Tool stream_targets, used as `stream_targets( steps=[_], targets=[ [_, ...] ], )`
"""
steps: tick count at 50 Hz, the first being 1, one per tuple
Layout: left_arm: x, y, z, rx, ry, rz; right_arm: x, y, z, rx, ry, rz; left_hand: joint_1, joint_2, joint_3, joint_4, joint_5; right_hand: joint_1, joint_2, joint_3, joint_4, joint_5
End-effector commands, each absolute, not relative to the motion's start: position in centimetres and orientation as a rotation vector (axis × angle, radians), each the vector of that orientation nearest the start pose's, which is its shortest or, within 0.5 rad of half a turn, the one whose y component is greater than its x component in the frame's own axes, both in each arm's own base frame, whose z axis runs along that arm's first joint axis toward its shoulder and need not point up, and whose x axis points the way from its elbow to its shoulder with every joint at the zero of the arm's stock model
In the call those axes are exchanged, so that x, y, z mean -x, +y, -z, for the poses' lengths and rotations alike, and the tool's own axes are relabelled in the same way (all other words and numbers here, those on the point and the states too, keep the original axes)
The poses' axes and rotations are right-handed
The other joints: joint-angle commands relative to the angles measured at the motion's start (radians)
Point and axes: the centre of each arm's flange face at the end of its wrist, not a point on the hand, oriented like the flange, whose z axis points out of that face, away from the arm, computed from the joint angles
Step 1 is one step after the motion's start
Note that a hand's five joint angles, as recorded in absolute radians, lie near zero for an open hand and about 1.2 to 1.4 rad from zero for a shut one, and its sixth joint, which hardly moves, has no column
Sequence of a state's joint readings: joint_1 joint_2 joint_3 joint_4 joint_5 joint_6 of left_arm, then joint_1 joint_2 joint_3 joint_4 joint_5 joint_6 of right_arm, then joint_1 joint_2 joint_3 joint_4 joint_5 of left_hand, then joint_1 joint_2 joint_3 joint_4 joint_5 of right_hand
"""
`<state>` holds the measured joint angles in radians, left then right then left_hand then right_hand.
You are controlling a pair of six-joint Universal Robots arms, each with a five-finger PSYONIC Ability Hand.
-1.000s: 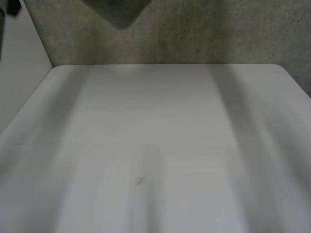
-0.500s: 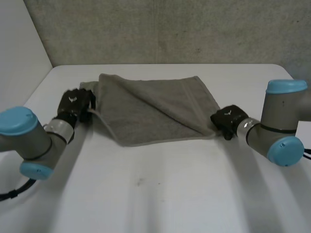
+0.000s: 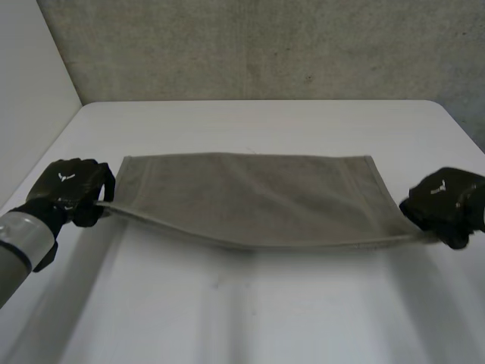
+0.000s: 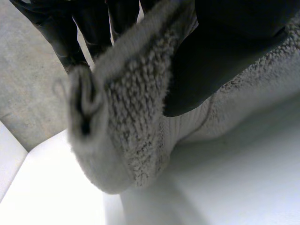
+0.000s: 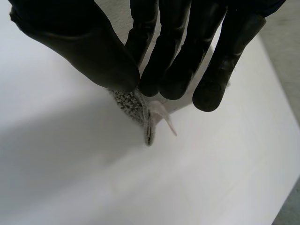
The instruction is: Fold the towel.
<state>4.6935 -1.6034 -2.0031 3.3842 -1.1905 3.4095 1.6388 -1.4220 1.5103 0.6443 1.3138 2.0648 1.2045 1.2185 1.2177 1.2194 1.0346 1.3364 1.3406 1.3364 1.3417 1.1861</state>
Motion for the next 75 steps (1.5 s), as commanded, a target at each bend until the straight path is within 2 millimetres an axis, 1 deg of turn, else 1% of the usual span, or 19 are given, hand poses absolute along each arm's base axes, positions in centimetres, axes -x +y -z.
stream_targets(
  steps=[1, 3, 7, 8, 15, 21, 30, 35, 36, 37, 38, 39, 40, 41, 47, 51, 58, 67, 75],
  targets=[
    [16.7, -25.8, -19.3, -0.756, 2.479, 2.045, -17.3, -26.2, -24.1, 1.853, 2.432, 1.377, 0.192, 0.178, 0.179, 0.177, 0.187, 0.060, 0.056, 0.060, 0.055, 0.036],
    [16.7, -26.4, -18.6, -0.756, 2.502, 2.026, -17.3, -27.3, -23.5, 1.833, 2.444, 1.389, 0.192, 0.178, 0.179, 0.177, 0.187, 0.060, 0.056, 0.060, 0.055, 0.036],
    [17.1, -29.9, -17.5, -0.762, 2.485, 2.044, -17.9, -29.8, -22.9, 1.788, 2.466, 1.466, 0.192, 0.178, 0.179, 0.177, 0.187, 0.060, 0.056, 0.060, 0.055, 0.036],
    [17.1, -29.9, -17.5, -0.762, 2.485, 2.044, -18.8, -30.9, -22.5, 1.775, 2.462, 1.506, 0.192, 0.178, 0.179, 0.177, 0.187, 0.060, 0.056, 0.060, 0.055, 0.036],
    [19.7, -35.7, -15.7, -0.840, 2.444, 2.101, -22.7, -36.6, -20.0, 1.681, 2.394, 1.717, 0.192, 0.178, 0.179, 0.177, 0.187, 0.060, 0.056, 0.060, 0.055, 0.036],
    [20.9, -39.9, -14.1, -0.802, 2.387, 2.132, -24.6, -39.3, -18.2, 1.601, 2.374, 1.823, 0.192, 0.178, 0.179, 0.177, 0.187, 0.060, 0.056, 0.060, 0.055, 0.036],
    [21.9, -43.4, -11.4, -0.749, 2.336, 2.140, -26.4, -42.8, -16.1, 1.528, 2.299, 2.102, 0.192, 0.178, 0.179, 0.177, 0.187, 0.060, 0.056, 0.060, 0.055, 0.036],
    [22.2, -44.0, -10.8, -0.738, 2.331, 2.140, -26.5, -44.1, -15.5, 1.480, 2.263, 2.247, 0.192, 0.178, 0.179, 0.177, 0.187, 0.060, 0.056, 0.060, 0.055, 0.036],
    [22.2, -44.0, -10.8, -0.738, 2.331, 2.140, -26.6, -44.4, -15.1, 1.475, 2.256, 2.274, 0.192, 0.178, 0.179, 0.177, 0.187, 0.060, 0.056, 0.060, 0.055, 0.036],
    [22.2, -44.1, -10.6, -0.739, 2.333, 2.138, -26.6, -44.6, -14.9, 1.466, 2.249, 2.298, 0.192, 0.178, 0.179, 0.177, 0.187, -0.183, -0.187, -0.183, -0.189, -0.207],
    [22.2, -44.1, -10.4, -0.739, 2.335, 2.136, -26.6, -44.6, -14.9, 1.466, 2.249, 2.299, -0.072, -0.086, -0.086, -0.087, -0.077, -0.186, -0.190, -0.186, -0.191, -0.210],
    [22.2, -44.1, -10.4, -0.739, 2.335, 2.136, -26.6, -44.8, -14.6, 1.462, 2.249, 2.314, -0.075, -0.089, -0.088, -0.090, -0.080, -0.816, -0.821, -0.816, -0.822, -0.841],
    [22.2, -44.0, -10.3, -0.736, 2.339, 2.130, -26.6, -44.9, -14.4, 1.455, 2.254, 2.328, -0.735, -0.749, -0.748, -0.750, -0.739, -1.162, -1.166, -1.162, -1.167, -1.186],
    [22.2, -44.0, -10.2, -0.736, 2.343, 2.126, -26.6, -44.9, -14.4, 1.455, 2.254, 2.328, -1.030, -1.044, -1.043, -1.045, -1.035, -1.162, -1.166, -1.162, -1.167, -1.186],
    [22.8, -43.2, -10.6, -0.748, 2.364, 2.118, -26.2, -44.8, -14.7, 1.395, 2.309, 2.328, -1.030, -1.044, -1.043, -1.045, -1.035, -1.162, -1.166, -1.162, -1.167, -1.186],
    [22.6, -41.5, -12.8, -0.724, 2.391, 2.128, -25.6, -44.3, -16.3, 1.295, 2.343, 2.313, -1.030, -1.044, -1.043, -1.045, -1.035, -1.162, -1.166, -1.162, -1.167, -1.186],
    [21.8, -38.4, -15.9, -0.672, 2.421, 2.152, -23.5, -39.7, -19.0, 1.118, 2.431, 2.083, -1.030, -1.044, -1.043, -1.045, -1.035, -1.162, -1.166, -1.162, -1.167, -1.186],
    [21.0, -33.5, -18.9, -0.633, 2.407, 2.213, -21.4, -35.2, -17.2, 1.115, 2.485, 1.680, -1.030, -1.044, -1.043, -1.045, -1.035, -1.023, -1.027, -1.023, -1.028, -1.047],
    [20.8, -31.2, -18.4, -0.612, 2.392, 2.261, -20.4, -34.8, -14.8, 1.050, 2.528, 1.608, -1.029, -1.043, -1.042, -1.044, -1.034, -0.832, -0.836, -0.832, -0.837, -0.856]
  ],
)
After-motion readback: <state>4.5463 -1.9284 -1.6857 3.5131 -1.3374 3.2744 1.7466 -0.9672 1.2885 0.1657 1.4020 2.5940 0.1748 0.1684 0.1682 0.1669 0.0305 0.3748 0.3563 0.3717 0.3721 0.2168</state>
